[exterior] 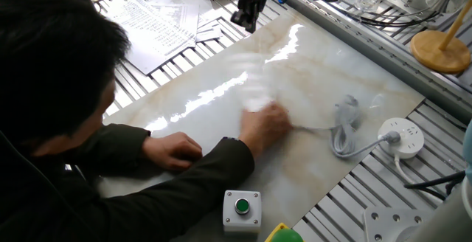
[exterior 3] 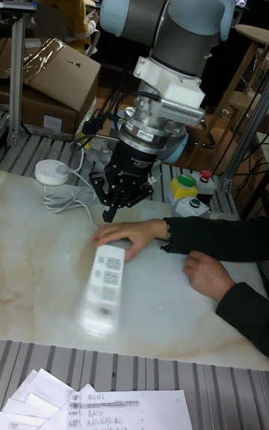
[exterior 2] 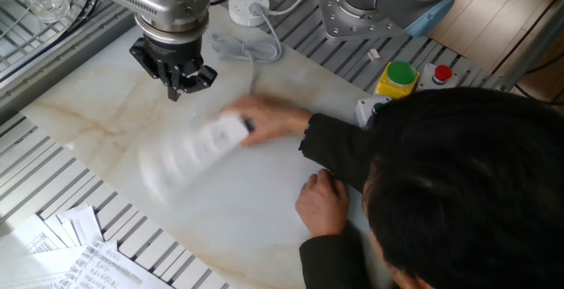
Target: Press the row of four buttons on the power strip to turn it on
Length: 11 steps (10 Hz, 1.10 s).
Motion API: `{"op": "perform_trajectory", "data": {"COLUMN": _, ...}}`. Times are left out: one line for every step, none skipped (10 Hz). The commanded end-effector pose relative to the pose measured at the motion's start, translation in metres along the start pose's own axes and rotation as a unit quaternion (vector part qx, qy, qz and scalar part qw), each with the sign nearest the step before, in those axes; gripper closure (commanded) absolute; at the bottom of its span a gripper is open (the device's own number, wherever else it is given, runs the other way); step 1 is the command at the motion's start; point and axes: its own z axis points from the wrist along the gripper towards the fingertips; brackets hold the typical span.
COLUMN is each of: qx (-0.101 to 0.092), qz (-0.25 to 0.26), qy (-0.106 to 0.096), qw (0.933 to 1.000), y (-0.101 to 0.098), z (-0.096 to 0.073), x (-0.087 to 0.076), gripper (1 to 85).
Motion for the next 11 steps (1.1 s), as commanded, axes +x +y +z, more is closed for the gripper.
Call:
{"op": "perform_trajectory", "data": {"qx": -0.007, "qz": -0.033, "qy": 0.003, "qw": 0.9994, "y": -0.007, "z": 0.006, "x": 0.011, "gripper": 84.7}}
{"op": "perform_trajectory", "data": {"qx": -0.003, "qz": -0.041, "qy": 0.007, "qw": 0.9992, "y": -0.011, "z": 0.005, "x": 0.013, "gripper": 84.7}}
{"op": "perform_trajectory", "data": {"qx": 0.002, "qz": -0.043, "qy": 0.013, "qw": 0.9990, "y": -0.014, "z": 0.006, "x": 0.018, "gripper": 84.7}}
{"op": "perform_trajectory", "data": {"qx": -0.001, "qz": -0.040, "qy": 0.029, "qw": 0.9988, "y": -0.013, "z": 0.006, "x": 0.027, "gripper": 84.7}}
{"op": "perform_trajectory", "data": {"qx": -0.007, "qz": -0.039, "qy": 0.036, "qw": 0.9986, "y": -0.010, "z": 0.006, "x": 0.031, "gripper": 84.7}}
{"op": "perform_trajectory", "data": {"qx": -0.002, "qz": -0.051, "qy": 0.034, "qw": 0.9981, "y": -0.013, "z": 0.005, "x": 0.030, "gripper": 84.7}}
{"op": "perform_trajectory", "data": {"qx": 0.007, "qz": -0.056, "qy": 0.028, "qw": 0.9980, "y": -0.017, "z": 0.004, "x": 0.023, "gripper": 84.7}}
{"op": "perform_trajectory", "data": {"qx": 0.019, "qz": -0.061, "qy": 0.034, "qw": 0.9974, "y": -0.023, "z": 0.003, "x": 0.026, "gripper": 84.7}}
{"op": "perform_trajectory", "data": {"qx": 0.032, "qz": -0.076, "qy": 0.030, "qw": 0.9961, "y": -0.030, "z": 0.003, "x": 0.023, "gripper": 84.7}}
{"op": "perform_trajectory", "data": {"qx": 0.034, "qz": -0.086, "qy": 0.011, "qw": 0.9956, "y": -0.031, "z": 0.004, "x": 0.013, "gripper": 84.7}}
{"op": "perform_trajectory", "data": {"qx": 0.044, "qz": -0.105, "qy": -0.013, "qw": 0.9935, "y": -0.034, "z": 0.003, "x": 0.000, "gripper": 84.7}}
